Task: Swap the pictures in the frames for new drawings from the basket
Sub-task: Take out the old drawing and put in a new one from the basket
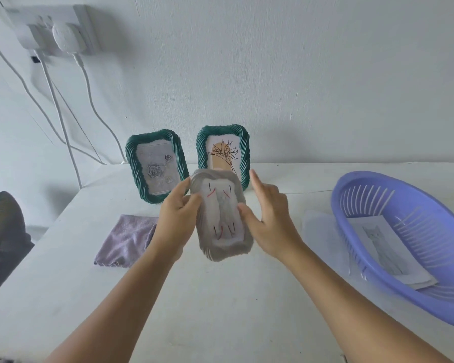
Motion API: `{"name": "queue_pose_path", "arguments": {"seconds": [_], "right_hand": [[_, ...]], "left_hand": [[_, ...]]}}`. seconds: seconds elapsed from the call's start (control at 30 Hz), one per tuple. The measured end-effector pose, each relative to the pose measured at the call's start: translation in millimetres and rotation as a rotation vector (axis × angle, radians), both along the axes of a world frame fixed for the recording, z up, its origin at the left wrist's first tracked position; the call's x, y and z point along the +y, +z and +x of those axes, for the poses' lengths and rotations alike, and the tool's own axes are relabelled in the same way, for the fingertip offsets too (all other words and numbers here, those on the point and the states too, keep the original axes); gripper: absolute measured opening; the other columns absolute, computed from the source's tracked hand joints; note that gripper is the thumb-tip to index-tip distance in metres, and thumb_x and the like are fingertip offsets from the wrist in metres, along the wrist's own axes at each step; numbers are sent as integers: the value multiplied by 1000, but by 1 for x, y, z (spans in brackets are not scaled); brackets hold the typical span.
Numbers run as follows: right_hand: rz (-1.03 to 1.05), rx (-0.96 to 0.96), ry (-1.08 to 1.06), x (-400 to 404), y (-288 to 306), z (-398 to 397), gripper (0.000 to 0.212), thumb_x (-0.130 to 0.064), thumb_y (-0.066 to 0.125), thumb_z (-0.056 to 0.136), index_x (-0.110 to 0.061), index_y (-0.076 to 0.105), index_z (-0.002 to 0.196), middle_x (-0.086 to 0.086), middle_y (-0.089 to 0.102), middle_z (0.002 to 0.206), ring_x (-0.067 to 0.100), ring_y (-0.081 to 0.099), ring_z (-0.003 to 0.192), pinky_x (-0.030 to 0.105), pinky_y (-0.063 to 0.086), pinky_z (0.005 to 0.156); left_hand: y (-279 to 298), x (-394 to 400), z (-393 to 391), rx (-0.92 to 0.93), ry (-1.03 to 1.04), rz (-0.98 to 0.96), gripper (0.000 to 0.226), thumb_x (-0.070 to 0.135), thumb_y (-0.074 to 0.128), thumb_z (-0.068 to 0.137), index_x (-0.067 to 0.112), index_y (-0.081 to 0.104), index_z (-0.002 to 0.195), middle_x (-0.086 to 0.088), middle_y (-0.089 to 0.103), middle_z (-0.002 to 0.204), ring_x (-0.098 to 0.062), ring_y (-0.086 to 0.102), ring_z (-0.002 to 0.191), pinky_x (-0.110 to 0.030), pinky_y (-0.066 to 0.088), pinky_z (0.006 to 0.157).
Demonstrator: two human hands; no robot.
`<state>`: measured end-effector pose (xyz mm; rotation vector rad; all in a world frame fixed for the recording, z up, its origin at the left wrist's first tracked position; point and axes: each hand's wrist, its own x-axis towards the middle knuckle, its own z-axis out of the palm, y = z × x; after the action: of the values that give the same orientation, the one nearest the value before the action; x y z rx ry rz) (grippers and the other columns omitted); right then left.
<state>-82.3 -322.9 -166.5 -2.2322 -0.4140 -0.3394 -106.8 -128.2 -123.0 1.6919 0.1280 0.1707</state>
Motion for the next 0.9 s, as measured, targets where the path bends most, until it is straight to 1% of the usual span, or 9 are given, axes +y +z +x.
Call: {"name": "queue_pose_path", "arguments": {"seconds": [0.07, 0.13, 0.27, 0.33, 0.43, 0.57, 0.77, 0.83, 0.9], "right_hand": [[165, 291, 71, -3, 4, 6, 69, -44, 50, 104, -44, 9, 158, -13, 41, 146, -1, 35, 134, 30, 28, 117], [434, 529, 189, -5, 6, 8, 66, -34, 51, 105, -52, 10, 154, -28, 43, 145, -17, 45, 124, 20, 38, 112], [728, 682, 180, -4, -4, 6, 69, -15, 53, 105, -51, 22, 155, -23, 63, 132, 8, 63, 121, 40, 47, 109], [761, 670, 149, -3, -9, 6, 70, -10, 52, 104, -51, 26, 154, -16, 69, 127, 14, 65, 120, 46, 48, 108], [729, 620, 144, -2, -16, 4, 69, -9, 52, 104, -53, 28, 152, -15, 63, 136, 12, 61, 126, 46, 43, 114], [702, 624, 146, 0, -24, 1, 70, -8, 52, 104, -50, 27, 153, -27, 56, 140, 5, 54, 132, 46, 36, 119], [555, 604, 135, 0, -27, 0, 72, -14, 54, 104, -52, 20, 155, -44, 49, 135, -7, 47, 134, 40, 31, 122], [350, 555, 110, -2, -22, -1, 73, -28, 55, 103, -53, 11, 156, -26, 55, 140, 4, 53, 131, 38, 37, 118], [74, 506, 70, -4, -18, 1, 76, -41, 53, 102, -47, 1, 158, 1, 66, 126, 21, 62, 116, 36, 47, 101]], "left_hand": [[-5, 4, -1, 41, -57, -110, 35, 6, 46, 103, 24, 68, 123, -6, 77, 95, -13, 67, 81, -27, 54, 66], [-12, 7, 0, 66, -117, -206, 36, 6, 45, 105, 23, 68, 127, -2, 76, 102, -12, 66, 85, -23, 54, 69], [-23, 14, 2, 152, -143, -281, 55, 12, 48, 106, 32, 36, 156, -5, 72, 114, -17, 63, 98, -33, 54, 92], [-26, 19, 0, 168, -229, -233, 71, 13, 53, 105, 48, 17, 156, -13, 71, 118, -23, 67, 105, -40, 53, 98], [-31, 23, -2, 186, -300, -77, 86, 9, 62, 99, 49, 13, 157, -23, 69, 115, -30, 69, 110, -49, 55, 99], [-40, 24, -2, 201, -288, -71, 85, 7, 63, 98, 48, 16, 156, -14, 71, 97, -20, 70, 96, -42, 58, 94], [-54, 30, 9, 235, -272, 67, 85, 16, 66, 98, 41, 14, 160, -13, 71, 103, -26, 70, 99, -54, 54, 99], [-59, 29, 12, 232, -244, 198, 86, 24, 68, 97, 36, 12, 161, -7, 72, 106, -26, 71, 100, -51, 55, 97], [-64, 29, 17, 230, -212, 343, 84, 31, 69, 96, 34, 15, 161, -3, 69, 106, -22, 69, 95, -43, 56, 94]]}}
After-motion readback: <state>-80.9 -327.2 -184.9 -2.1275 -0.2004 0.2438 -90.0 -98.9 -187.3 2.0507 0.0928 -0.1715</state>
